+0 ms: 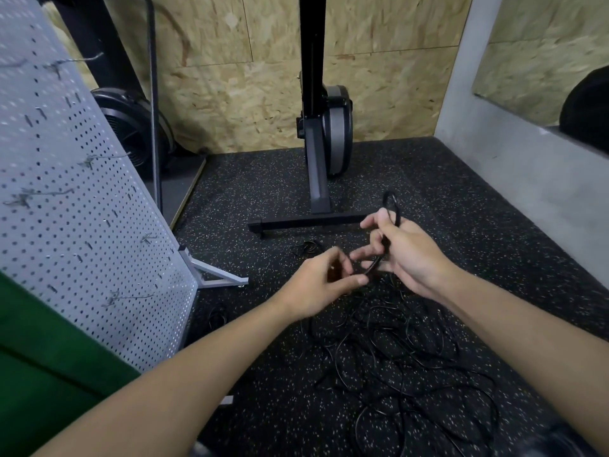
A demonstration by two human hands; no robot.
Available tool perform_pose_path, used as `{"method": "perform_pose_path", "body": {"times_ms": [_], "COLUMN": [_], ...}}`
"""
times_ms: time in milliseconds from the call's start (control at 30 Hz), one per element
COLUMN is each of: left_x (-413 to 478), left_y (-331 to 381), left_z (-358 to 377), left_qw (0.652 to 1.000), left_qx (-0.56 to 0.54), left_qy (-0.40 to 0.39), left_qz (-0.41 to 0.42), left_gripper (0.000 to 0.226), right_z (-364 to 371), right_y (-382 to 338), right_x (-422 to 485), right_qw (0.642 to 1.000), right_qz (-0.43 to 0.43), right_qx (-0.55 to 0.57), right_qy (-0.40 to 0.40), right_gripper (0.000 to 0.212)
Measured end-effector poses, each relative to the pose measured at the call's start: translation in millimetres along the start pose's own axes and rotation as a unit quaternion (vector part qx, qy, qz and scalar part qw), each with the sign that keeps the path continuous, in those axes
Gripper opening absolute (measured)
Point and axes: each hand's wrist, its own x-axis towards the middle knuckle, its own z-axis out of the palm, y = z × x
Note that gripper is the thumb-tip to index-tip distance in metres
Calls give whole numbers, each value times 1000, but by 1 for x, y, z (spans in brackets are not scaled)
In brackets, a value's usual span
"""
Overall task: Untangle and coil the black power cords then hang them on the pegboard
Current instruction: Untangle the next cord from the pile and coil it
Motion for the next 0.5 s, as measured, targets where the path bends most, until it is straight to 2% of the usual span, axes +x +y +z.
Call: {"method": "perform_pose_path", "body": {"times_ms": [67,167,300,433,500], "left_x": [-1,-2,-4,-3,-2], "left_y": [-8,-15,-26,-32,-36], "left_z": [-3,0,1,-4,-3], "left_qw": [998,990,988,983,974], "left_qx": [24,49,65,45,71], "left_qy": [-48,-129,-134,-162,-192], "left_qz": [17,2,-46,-78,-98], "left_gripper": [29,25,29,25,25], "right_z": [-4,-12,-29,-35,-37], "right_y": [-2,-12,-24,-16,-13], "right_x": [-3,-7,-6,-7,-10], "right_qw": [999,999,998,999,998], "right_qz": [-16,-35,-39,-30,-38], "right_qx": [-18,-3,39,-16,-53], "right_qy": [-23,3,17,3,-12], "right_gripper": [37,23,13,14,17]}}
